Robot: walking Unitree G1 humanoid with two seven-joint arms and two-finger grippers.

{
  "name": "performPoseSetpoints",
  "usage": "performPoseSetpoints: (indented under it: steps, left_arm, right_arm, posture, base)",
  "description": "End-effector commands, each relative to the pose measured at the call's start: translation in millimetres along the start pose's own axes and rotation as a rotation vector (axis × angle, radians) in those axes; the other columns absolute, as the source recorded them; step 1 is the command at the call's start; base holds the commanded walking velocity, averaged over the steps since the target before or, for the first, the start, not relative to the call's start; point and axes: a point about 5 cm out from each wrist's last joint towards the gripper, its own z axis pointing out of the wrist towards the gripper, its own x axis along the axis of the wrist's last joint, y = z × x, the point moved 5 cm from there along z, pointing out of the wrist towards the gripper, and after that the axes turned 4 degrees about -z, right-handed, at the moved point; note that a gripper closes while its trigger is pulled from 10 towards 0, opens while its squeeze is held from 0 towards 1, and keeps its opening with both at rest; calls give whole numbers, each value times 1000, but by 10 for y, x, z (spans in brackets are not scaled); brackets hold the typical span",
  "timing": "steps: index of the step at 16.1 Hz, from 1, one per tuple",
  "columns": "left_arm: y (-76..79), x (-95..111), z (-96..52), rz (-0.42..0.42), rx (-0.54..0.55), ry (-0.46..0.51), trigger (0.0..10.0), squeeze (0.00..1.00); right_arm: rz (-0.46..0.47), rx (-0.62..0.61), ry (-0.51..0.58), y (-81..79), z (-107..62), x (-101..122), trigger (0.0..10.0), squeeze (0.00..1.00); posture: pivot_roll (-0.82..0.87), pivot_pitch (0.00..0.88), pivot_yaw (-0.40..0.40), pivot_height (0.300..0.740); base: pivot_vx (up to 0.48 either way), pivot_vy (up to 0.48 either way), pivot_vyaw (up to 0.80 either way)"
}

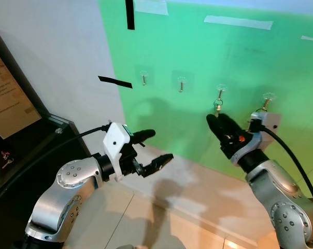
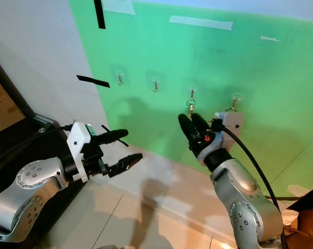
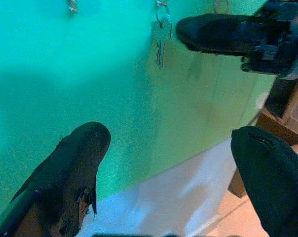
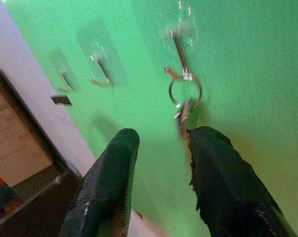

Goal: Hang keys on a hook

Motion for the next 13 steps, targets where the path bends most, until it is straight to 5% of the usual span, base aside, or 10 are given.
performPoseSetpoints:
  steps: [1,3,6,9,13]
  left_arm:
    - [-13,93,-2,17,1,25,10000,0]
    - [-77,27,-22,30,68,5,10000,0]
    - [-406,-131,-183,84,352,-23,10000,0]
    - [-526,-191,-295,91,526,-4,10000,0]
    - [-597,-282,-216,112,624,-12,10000,0]
  right_arm:
    - [-11,13,20,-32,-19,38,10000,1000]
    - [-37,-26,-8,21,-62,-42,10000,1000]
    - [-173,-66,-68,129,-77,-277,10000,1000]
    - [-224,-129,-102,236,-37,-405,10000,1000]
    - [-210,-189,-107,309,7,-450,10000,1000]
  posture:
    - [-38,0,90,740]
    - [-42,0,87,740]
    - [-30,0,85,740]
    - [-7,0,62,740]
    - [-31,0,54,740]
  base:
    - [0,0,0]
    - [0,0,800]
    - [0,0,796]
    - [0,0,790]
    - [0,0,798]
